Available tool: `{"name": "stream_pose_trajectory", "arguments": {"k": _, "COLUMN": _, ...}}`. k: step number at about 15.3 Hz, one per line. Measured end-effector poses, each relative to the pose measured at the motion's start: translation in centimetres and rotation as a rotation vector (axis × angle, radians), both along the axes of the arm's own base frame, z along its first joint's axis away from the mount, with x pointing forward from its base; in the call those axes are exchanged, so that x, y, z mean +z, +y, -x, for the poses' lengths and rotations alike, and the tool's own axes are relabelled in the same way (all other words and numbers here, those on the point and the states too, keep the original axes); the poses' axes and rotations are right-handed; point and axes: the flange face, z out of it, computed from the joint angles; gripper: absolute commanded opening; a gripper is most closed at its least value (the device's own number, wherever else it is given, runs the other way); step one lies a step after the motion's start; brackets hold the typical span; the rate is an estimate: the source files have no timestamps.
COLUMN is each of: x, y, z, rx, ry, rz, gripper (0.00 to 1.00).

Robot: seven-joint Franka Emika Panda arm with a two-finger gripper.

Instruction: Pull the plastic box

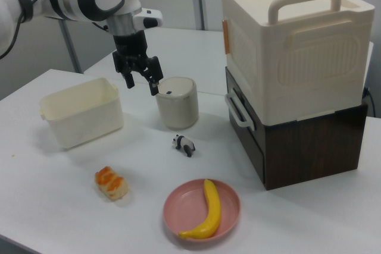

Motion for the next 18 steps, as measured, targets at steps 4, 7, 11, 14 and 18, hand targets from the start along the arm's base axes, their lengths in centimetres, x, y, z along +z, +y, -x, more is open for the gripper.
{"name": "stream_pose_trajectory", "arguments": {"k": 4, "x": 0.30, "y": -0.46, "z": 0.00, "rx": 0.002, "ry": -0.006, "rz": 0.001, "gripper": 1.00}}
{"name": "stream_pose_trajectory", "arguments": {"k": 7, "x": 0.38, "y": -0.76, "z": 0.02, "rx": 0.007, "ry": -0.007, "rz": 0.001, "gripper": 1.00}}
{"name": "stream_pose_trajectory", "arguments": {"k": 11, "x": 0.38, "y": -0.76, "z": 0.02, "rx": 0.008, "ry": -0.006, "rz": 0.001, "gripper": 1.00}}
{"name": "stream_pose_trajectory", "arguments": {"k": 14, "x": 0.38, "y": -0.76, "z": 0.02, "rx": 0.008, "ry": -0.006, "rz": 0.001, "gripper": 1.00}}
{"name": "stream_pose_trajectory", "arguments": {"k": 18, "x": 0.38, "y": -0.76, "z": 0.02, "rx": 0.008, "ry": -0.006, "rz": 0.001, "gripper": 1.00}}
